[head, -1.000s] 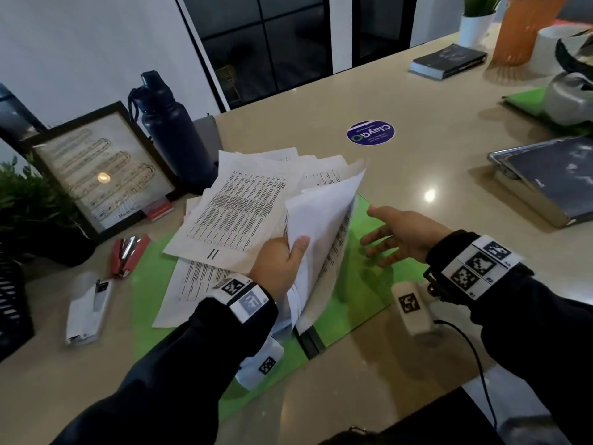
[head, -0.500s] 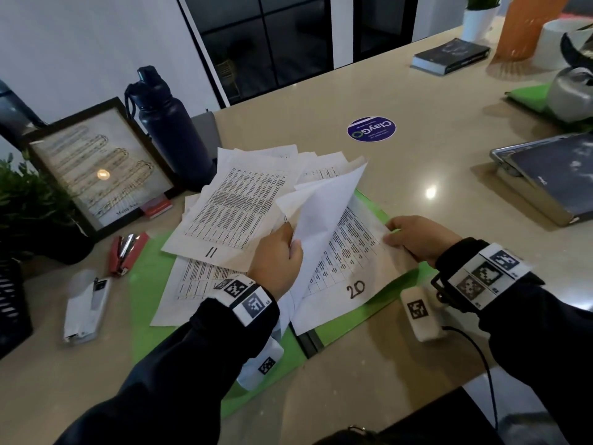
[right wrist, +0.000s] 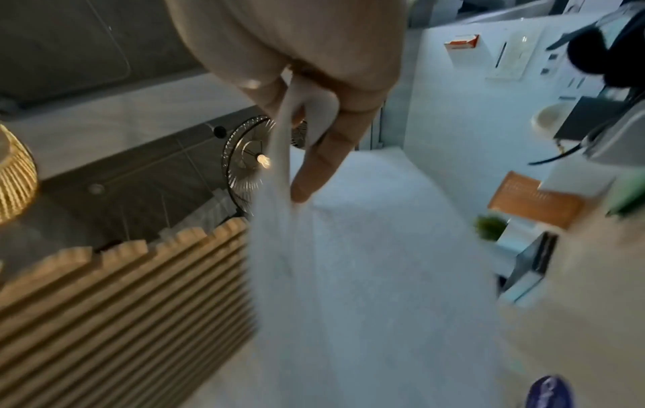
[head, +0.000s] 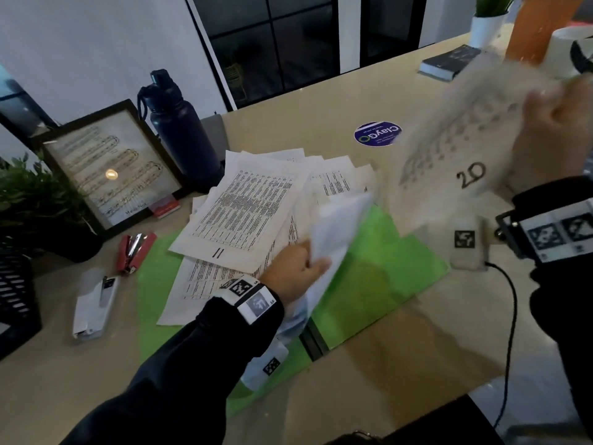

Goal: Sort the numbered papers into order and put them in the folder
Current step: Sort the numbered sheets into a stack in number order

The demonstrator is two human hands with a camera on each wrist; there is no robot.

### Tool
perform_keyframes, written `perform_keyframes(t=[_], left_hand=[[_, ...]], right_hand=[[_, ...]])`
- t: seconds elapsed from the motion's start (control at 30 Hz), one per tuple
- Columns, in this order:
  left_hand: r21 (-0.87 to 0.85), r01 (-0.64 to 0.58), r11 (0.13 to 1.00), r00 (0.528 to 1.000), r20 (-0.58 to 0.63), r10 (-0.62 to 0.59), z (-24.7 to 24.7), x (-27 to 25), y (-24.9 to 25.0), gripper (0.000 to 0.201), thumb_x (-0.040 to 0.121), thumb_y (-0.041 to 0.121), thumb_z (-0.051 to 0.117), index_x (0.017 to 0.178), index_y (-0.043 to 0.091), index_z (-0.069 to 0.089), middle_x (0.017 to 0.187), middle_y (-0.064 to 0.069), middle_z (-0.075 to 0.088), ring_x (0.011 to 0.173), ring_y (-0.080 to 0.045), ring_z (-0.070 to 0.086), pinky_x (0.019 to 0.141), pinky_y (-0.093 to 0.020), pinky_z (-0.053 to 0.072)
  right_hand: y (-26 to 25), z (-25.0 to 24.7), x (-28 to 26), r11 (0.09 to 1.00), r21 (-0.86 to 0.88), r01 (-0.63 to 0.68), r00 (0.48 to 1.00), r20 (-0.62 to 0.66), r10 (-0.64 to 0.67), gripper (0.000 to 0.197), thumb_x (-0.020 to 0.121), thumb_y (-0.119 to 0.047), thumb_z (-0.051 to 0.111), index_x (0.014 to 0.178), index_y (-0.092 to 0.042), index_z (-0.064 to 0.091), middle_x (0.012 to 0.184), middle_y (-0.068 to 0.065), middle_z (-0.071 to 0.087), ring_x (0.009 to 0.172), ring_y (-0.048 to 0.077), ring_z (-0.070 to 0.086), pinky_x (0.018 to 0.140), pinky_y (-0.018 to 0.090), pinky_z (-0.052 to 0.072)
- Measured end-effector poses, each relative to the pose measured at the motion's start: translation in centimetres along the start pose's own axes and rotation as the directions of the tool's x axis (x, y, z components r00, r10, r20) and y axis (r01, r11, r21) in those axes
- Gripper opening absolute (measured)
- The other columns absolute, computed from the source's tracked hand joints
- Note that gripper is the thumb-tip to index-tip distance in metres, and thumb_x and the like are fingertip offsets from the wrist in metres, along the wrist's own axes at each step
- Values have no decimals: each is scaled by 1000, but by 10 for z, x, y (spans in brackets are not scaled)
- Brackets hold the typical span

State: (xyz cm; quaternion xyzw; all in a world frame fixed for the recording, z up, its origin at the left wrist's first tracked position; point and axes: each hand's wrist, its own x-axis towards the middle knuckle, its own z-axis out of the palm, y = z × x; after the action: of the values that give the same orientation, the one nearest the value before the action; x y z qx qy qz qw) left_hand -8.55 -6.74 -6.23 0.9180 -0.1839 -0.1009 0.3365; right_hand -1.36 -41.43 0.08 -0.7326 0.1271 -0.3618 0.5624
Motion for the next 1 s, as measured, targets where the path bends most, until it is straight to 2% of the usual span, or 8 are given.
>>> perform_keyframes(t=[0.1, 0.2, 0.33, 0.43, 0.53, 0.7, 0.8, 1.0], left_hand=[[-1, -78, 997, 884, 462, 70, 4, -3, 1, 89, 71, 86, 27, 134, 27, 49, 143, 4, 46, 128, -13, 46, 106, -27, 32], [-194, 16, 981, 930, 362, 57, 6, -4, 2, 110, 50, 99, 16, 134, 34, 46, 141, 4, 49, 127, -13, 47, 109, -34, 32], [-664, 127, 736, 989, 139, -46, -13, -6, 5, 130, 36, 99, 41, 136, 16, 42, 109, -1, 67, 96, -12, 66, 79, -26, 54], [-849, 119, 514, 985, 37, -168, -41, -17, 5, 121, 48, 81, 64, 143, 12, 33, 121, -15, 62, 107, -33, 62, 78, -38, 57], [-895, -19, 446, 940, -168, -297, -69, -33, -2, 65, 83, 14, 64, 140, 20, 34, 112, -6, 67, 100, -23, 67, 85, -37, 56], [-766, -220, 604, 813, -486, -321, -111, -84, -22, 44, 88, -9, 46, 119, 21, 55, 119, 2, 65, 111, -19, 62, 88, -35, 54], [-243, 184, 952, 750, -591, -296, -122, -118, -55, 50, 86, 4, 56, 133, 20, 48, 133, 5, 48, 128, -13, 44, 109, -28, 31], [10, 679, 734, 731, -101, -675, -87, -163, -107, 59, 87, 0, 56, 141, 14, 38, 152, -13, 24, 140, -23, 24, 111, -29, 19]], right_hand=[[-39, -2, -6, 960, 270, -74, 991, 127, 41, 24, 83, -49, 60, 90, -27, 51, 104, 17, 64, 103, 38, 61, 85, 56, 52], [-86, 33, -54, 770, 574, -278, 910, 413, 20, 21, 90, -3, 40, 74, -15, 42, 82, 7, 64, 90, 27, 66, 76, 41, 55], [-95, 64, -95, 527, 582, -619, 633, 767, -104, 18, 95, -9, 33, 109, -5, 45, 125, 23, 52, 118, 39, 52, 96, 52, 46], [-87, 84, -116, 526, 505, -684, 535, 838, -109, 33, 91, -15, 43, 122, -4, 47, 118, 13, 64, 112, 27, 60, 93, 40, 50], [-74, 95, -131, 553, 392, -735, 391, 912, -125, 37, 86, -19, 50, 122, -10, 50, 113, 4, 69, 104, 19, 65, 86, 33, 54], [-58, 108, -150, 941, 39, -336, 399, 911, 104, 12, 94, -9, 49, 83, -14, 48, 71, 12, 62, 57, 24, 58, 46, 26, 49], [-46, 126, -167, 978, -186, -99, 278, 938, 207, 12, 91, -3, 49, 82, -10, 46, 58, 10, 66, 41, 19, 50, 42, 25, 38], [-29, 157, -189, 912, -402, 77, 93, 914, 395, 9, 91, -16, 55, 94, -14, 46, 78, 13, 69, 56, 21, 54, 46, 25, 42]])
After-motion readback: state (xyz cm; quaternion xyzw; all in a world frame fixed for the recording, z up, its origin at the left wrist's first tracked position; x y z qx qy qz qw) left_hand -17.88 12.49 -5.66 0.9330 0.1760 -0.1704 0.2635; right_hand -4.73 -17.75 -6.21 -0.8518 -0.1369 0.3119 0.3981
